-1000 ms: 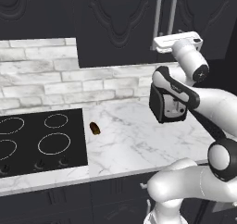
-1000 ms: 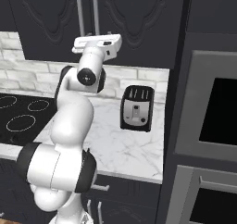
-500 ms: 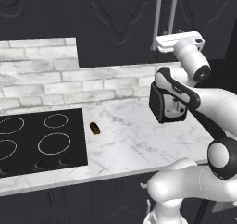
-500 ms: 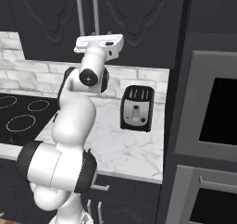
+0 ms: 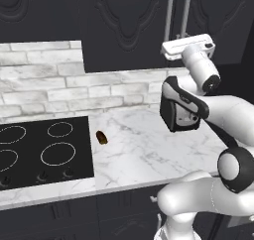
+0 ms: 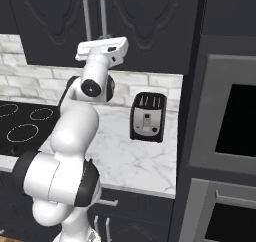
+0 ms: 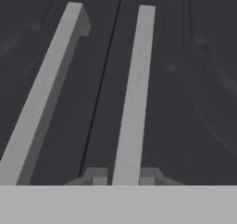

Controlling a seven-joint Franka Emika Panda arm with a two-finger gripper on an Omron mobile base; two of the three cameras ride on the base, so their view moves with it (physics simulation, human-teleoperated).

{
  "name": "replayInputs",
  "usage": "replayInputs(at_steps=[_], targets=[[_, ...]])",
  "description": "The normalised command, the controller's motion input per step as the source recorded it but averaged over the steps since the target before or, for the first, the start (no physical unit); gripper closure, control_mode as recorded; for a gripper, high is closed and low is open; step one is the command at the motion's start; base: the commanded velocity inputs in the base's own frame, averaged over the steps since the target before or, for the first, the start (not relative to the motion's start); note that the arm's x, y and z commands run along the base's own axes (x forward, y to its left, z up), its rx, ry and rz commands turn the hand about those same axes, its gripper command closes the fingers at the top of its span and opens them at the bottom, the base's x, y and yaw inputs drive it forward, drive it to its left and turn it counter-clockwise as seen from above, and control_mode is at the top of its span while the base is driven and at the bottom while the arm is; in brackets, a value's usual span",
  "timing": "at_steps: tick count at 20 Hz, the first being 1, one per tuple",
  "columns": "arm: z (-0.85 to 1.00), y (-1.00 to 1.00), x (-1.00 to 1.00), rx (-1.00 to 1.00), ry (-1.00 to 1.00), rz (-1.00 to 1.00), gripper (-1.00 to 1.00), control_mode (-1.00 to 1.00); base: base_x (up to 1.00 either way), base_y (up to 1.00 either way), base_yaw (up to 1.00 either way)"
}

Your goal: Pick the bar soap and dish brush from the cabinet and place them on the counter.

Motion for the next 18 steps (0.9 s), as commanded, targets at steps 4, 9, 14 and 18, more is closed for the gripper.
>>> replayInputs(at_steps=[4, 9, 14, 18], targets=[[-0.01, 0.39, 0.02, -0.07, 0.05, -0.03, 1.0, -1.0, 0.0, 0.0, 0.0], [0.14, 0.02, 0.03, -0.02, 0.22, 0.0, 1.0, -1.0, 0.0, 0.0, 0.0], [0.2, -0.15, -0.15, -0.01, 0.24, 0.0, 1.0, -1.0, 0.0, 0.0, 0.0], [0.12, -0.24, -0.34, 0.0, 0.13, -0.01, 1.0, -1.0, 0.0, 0.0, 0.0]])
